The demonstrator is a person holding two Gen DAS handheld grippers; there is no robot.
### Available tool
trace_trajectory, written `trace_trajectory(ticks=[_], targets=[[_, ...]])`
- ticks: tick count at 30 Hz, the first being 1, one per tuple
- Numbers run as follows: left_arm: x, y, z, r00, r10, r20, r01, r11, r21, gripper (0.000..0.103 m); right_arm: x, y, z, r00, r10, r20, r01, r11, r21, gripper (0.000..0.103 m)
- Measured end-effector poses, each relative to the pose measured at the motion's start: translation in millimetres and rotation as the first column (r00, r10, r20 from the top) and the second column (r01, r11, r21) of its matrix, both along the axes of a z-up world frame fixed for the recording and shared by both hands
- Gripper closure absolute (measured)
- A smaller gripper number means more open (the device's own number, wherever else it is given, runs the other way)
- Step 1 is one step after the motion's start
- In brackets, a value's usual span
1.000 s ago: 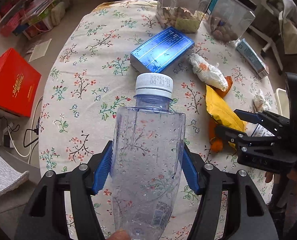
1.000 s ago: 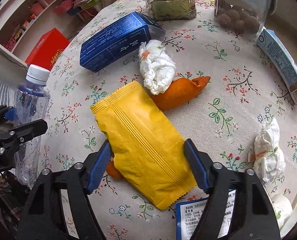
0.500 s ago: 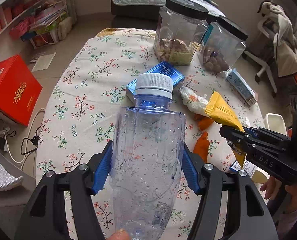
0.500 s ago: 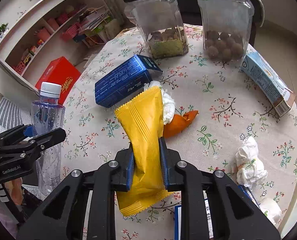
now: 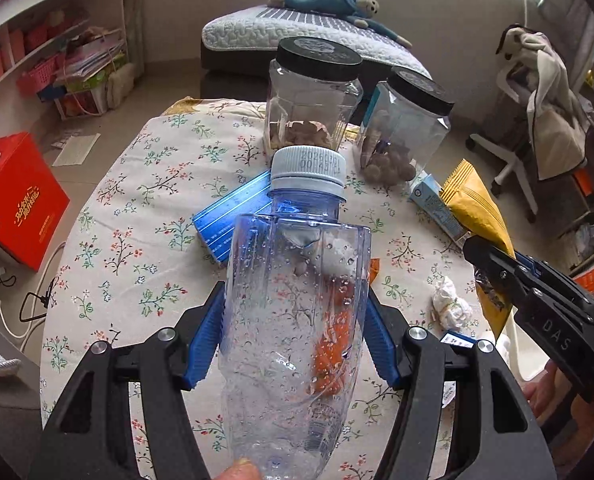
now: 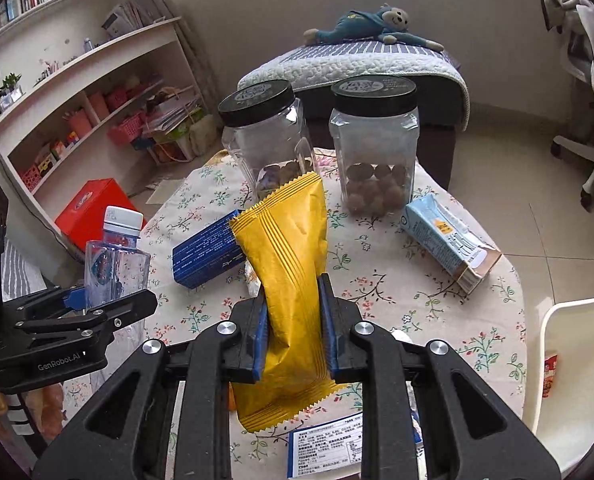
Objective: Collect trash
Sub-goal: 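Lift the bottle and snack bag over the white bin and open both tools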
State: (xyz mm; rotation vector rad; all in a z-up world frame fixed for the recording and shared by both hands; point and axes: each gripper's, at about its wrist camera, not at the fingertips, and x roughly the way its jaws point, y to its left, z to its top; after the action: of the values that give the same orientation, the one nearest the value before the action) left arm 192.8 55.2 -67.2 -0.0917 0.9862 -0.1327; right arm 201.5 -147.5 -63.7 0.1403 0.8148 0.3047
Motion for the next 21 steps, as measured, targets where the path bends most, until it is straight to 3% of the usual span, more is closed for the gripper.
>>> trace_trajectory(ticks=[12,21], targets=[[-9.2,-68.0,12.6,0.995,-0.049,0.092,0.05,0.999,-0.014,0.04,-31.2,-77.5,26.4,0.979,-0.164,0.125,0.172,0.983,-0.057,0.082],[-20.3,-131.2,13.3,0.984,-0.143,0.105,0.146,0.989,-0.021,0.04,-53.9,-173.9,32.8,0.917,-0.383,0.107,0.39,0.92,-0.049,0.081]])
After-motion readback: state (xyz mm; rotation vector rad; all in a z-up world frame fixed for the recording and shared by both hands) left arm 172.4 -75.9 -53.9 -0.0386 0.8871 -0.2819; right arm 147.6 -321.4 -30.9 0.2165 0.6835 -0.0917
